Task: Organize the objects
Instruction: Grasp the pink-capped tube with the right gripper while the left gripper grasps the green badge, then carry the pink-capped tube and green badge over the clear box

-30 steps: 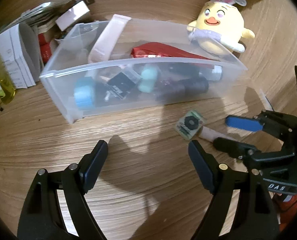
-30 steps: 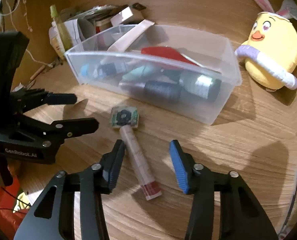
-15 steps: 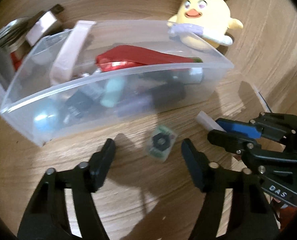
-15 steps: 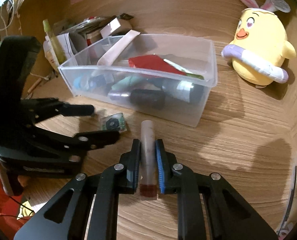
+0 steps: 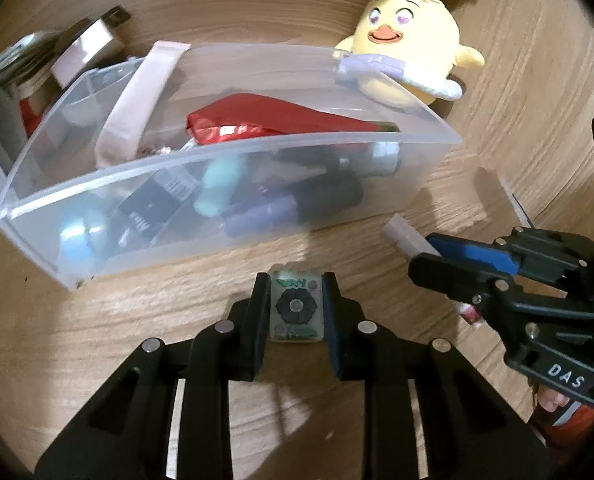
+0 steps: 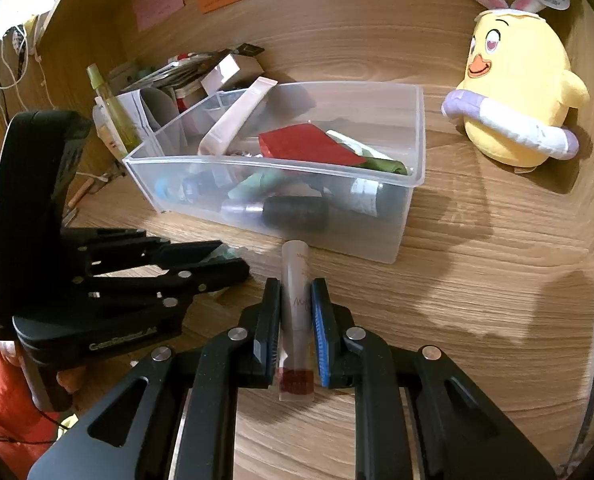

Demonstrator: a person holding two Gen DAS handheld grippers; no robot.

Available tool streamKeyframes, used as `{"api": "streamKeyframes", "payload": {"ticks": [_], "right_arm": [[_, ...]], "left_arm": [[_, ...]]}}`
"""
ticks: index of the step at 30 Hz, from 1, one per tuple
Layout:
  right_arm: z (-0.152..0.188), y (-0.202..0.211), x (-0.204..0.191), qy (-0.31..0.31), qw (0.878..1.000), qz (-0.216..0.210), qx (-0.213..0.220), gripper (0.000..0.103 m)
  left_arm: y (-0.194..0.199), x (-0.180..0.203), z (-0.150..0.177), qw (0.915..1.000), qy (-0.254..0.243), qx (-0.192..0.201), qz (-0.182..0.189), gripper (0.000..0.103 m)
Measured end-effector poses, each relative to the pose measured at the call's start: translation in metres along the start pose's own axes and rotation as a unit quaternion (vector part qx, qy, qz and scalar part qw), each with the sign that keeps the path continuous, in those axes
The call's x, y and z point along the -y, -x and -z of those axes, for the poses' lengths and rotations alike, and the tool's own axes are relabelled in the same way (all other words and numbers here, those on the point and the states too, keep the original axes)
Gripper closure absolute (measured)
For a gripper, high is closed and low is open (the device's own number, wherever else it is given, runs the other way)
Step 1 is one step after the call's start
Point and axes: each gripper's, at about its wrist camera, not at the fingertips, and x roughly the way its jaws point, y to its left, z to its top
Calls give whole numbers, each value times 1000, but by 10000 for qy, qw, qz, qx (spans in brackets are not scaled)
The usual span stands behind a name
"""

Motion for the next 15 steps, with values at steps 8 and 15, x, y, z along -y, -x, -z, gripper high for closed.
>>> {"api": "streamKeyframes", "payload": {"ticks": [8,15], "right_arm": [[-6,3,-8,90,9999,44,126,89],[-16,13,-14,127,9994,7,336,89]], "left_arm": [[24,-4,14,9995,137,222,-163,79],[55,-11,11,9977,319,584,-106,79]]}}
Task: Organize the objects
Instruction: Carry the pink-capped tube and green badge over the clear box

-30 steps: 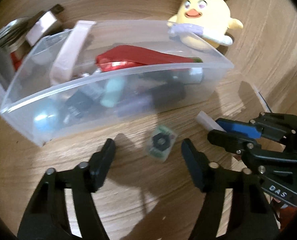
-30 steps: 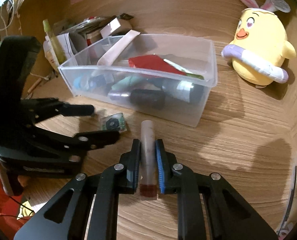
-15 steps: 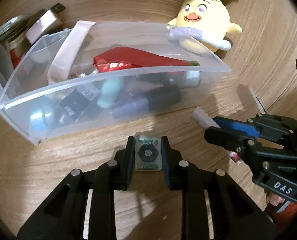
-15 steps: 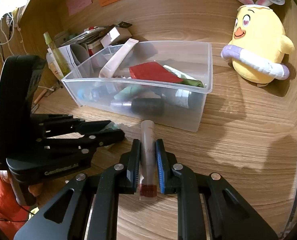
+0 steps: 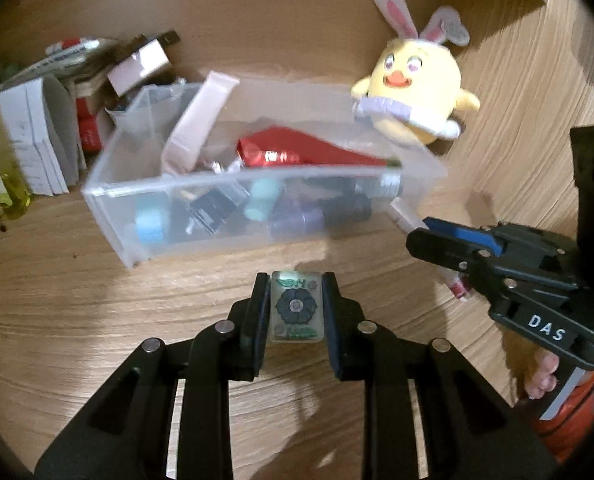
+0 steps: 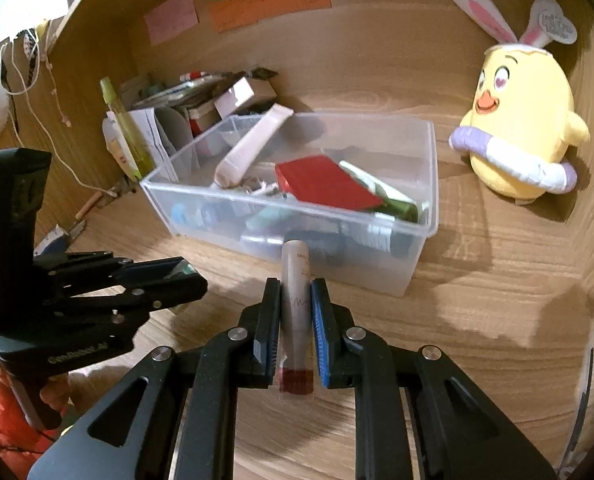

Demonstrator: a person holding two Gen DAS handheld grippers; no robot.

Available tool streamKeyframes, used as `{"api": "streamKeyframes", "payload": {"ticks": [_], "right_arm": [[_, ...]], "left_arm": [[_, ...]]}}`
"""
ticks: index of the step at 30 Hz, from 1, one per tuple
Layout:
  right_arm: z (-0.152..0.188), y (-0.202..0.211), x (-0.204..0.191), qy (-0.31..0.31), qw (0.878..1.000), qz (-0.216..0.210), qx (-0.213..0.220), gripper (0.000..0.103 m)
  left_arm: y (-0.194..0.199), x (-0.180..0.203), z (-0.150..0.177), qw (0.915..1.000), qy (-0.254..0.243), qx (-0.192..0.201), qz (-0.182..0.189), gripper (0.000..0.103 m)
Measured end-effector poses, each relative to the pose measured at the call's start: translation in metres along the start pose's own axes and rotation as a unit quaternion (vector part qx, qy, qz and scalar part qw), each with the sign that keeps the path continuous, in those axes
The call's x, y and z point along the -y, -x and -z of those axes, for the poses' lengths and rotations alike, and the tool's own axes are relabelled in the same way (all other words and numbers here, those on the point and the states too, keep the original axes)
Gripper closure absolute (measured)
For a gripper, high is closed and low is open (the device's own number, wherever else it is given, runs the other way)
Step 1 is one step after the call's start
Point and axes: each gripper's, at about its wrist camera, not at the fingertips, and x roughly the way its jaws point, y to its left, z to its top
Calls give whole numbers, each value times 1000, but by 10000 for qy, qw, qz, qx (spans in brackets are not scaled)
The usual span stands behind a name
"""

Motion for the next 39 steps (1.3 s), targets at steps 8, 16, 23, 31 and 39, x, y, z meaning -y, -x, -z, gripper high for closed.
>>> {"api": "streamKeyframes", "payload": {"ticks": [8,16,23,31,39], "right_arm": [[-20,15,-9,100,9993,-20,359,89],[-48,25,-15,319,9968,119,717,89],[-80,25,-14,471,9944,199,921,89],[-97,6,-7,523,9954,296,742,89],[-100,-35,12,349,9985,339,270,89]], "left_arm": [[24,-2,-21,9990,-12,441,-67,79],[39,-13,-50,9965,43,828,-85,79],[39,-21,-69,9955,10,942,-75,79],[15,-30,-85,9968,42,797,6,79],[-18,-37,-91,9989,6,463,-49,79]]}}
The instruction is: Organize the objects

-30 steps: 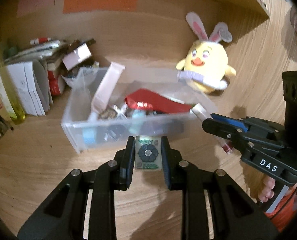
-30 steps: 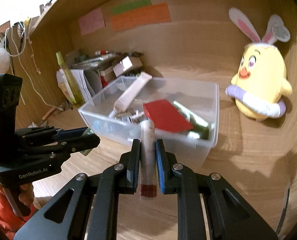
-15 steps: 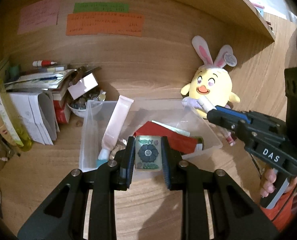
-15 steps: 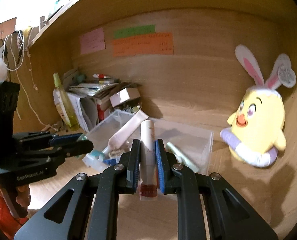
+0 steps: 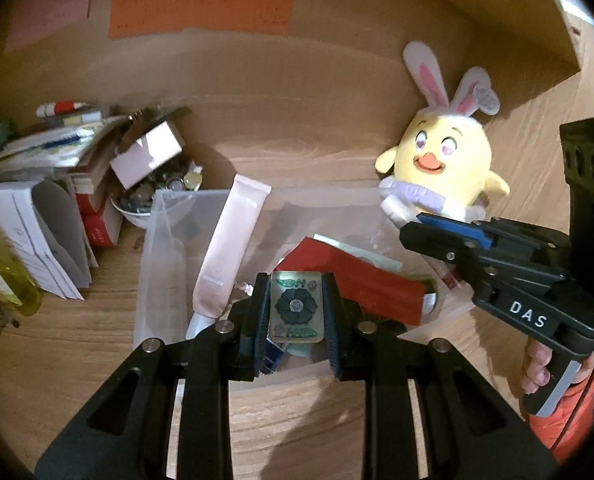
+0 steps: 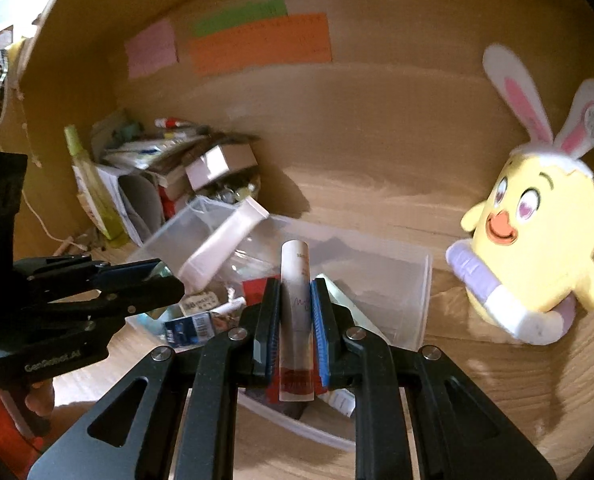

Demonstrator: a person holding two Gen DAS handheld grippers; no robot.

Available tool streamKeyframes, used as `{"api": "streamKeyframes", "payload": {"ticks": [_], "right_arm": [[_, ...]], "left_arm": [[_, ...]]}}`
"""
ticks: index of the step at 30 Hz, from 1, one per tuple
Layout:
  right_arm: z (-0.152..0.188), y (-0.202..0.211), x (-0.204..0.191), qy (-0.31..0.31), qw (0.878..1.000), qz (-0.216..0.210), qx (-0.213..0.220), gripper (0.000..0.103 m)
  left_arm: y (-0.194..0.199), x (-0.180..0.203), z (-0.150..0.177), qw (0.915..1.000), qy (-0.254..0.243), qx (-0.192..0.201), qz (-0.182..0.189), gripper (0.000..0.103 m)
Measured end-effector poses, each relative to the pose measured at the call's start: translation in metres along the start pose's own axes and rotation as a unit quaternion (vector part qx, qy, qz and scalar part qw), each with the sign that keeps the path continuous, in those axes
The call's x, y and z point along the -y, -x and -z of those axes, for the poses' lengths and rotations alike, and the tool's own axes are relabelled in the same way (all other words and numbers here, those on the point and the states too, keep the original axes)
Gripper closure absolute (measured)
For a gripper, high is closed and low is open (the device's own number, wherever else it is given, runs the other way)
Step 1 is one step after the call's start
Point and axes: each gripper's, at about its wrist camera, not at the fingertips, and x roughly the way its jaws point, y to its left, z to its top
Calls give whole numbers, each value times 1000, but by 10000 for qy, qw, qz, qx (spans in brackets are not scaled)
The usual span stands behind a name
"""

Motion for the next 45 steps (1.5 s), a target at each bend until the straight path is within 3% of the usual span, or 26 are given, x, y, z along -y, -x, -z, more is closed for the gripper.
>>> {"api": "streamKeyframes", "payload": {"ticks": [12,20,22,24,30,35,45], "right_arm": [[9,-37,-6,274,9987,7,-425,89],[12,-44,-16,472,9972,83,-578,89],[12,-41,-18,506,9970,70,-588,85],[11,-37,-20,524,9971,93,-549,74],[8,-18,-26,578,9976,154,-342,72],[12,-3,-32,638,9973,270,-226,64],[26,23,-36,554,9966,611,63,27]], "left_arm": [[-22,-8,6,9995,54,-297,-25,79],[-22,-9,7,9995,52,-295,-63,79],[-19,-7,7,9996,35,-255,-69,79],[-15,-7,6,9997,18,-216,-78,79],[2,-5,8,9999,-4,-61,-83,78],[15,-3,12,9997,-16,92,-214,65],[31,-4,30,9990,27,248,-367,35]]}}
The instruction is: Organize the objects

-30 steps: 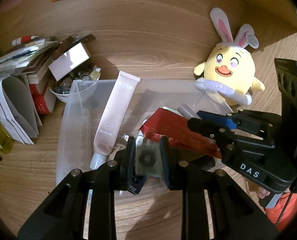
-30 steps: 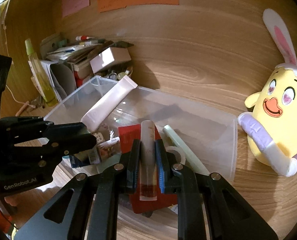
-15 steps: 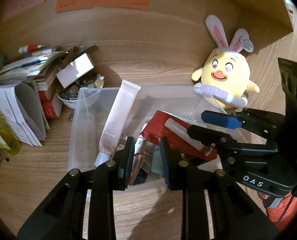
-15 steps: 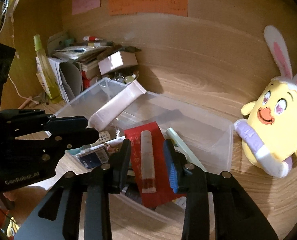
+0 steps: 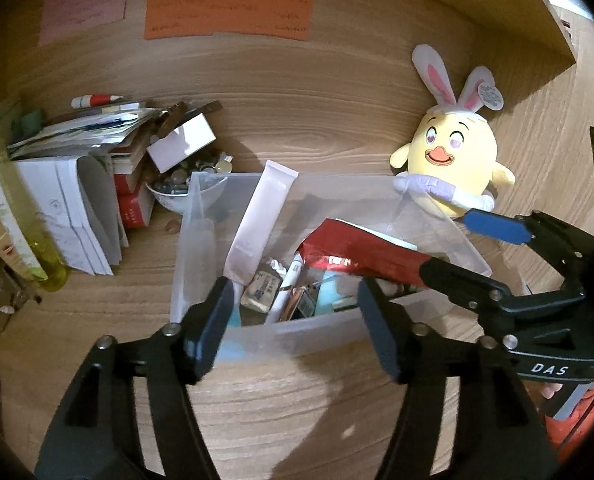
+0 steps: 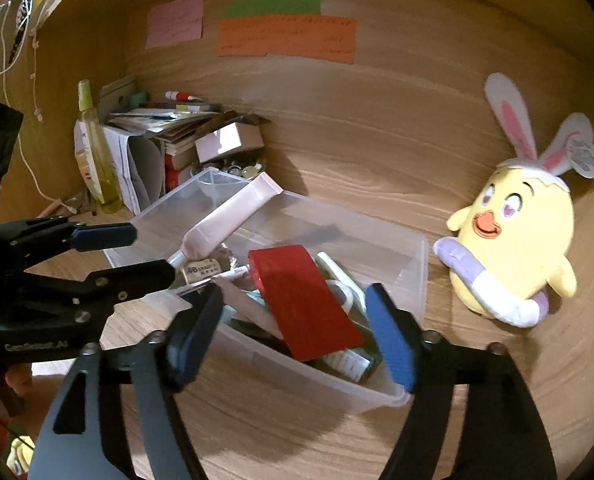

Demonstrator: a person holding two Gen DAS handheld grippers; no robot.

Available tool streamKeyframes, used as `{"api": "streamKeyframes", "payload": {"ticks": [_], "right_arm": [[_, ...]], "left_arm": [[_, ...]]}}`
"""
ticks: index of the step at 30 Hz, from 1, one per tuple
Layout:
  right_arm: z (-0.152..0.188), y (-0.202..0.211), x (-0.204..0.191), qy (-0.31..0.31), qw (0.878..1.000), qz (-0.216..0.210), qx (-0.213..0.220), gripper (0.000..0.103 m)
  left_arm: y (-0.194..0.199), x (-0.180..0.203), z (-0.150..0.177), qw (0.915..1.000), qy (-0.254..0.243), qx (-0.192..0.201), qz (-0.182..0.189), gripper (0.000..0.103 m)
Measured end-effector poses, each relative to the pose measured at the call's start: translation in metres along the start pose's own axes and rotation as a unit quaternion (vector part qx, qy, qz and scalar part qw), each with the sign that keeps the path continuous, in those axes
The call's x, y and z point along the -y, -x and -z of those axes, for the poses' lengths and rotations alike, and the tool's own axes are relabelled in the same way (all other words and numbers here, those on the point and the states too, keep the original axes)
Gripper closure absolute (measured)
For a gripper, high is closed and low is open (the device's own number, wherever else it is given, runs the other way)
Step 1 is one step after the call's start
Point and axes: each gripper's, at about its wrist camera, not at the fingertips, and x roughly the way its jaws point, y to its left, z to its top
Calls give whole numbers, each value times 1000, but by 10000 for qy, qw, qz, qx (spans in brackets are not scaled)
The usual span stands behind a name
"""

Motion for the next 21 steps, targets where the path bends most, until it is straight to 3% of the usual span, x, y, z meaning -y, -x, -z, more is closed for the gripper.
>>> {"api": "streamKeyframes", "payload": {"ticks": [3,7,21], "right_arm": [[5,8,1,-88,9999,16,52,19],[10,13,3,-201,9998,-3,77,19],[22,23,9,-510,9986,-145,75,19]], "left_arm": [[6,1,4,9999,3,81,-75,27],[12,1,9,9997,53,182,-150,17],[20,4,18,9991,12,270,-331,13]]}}
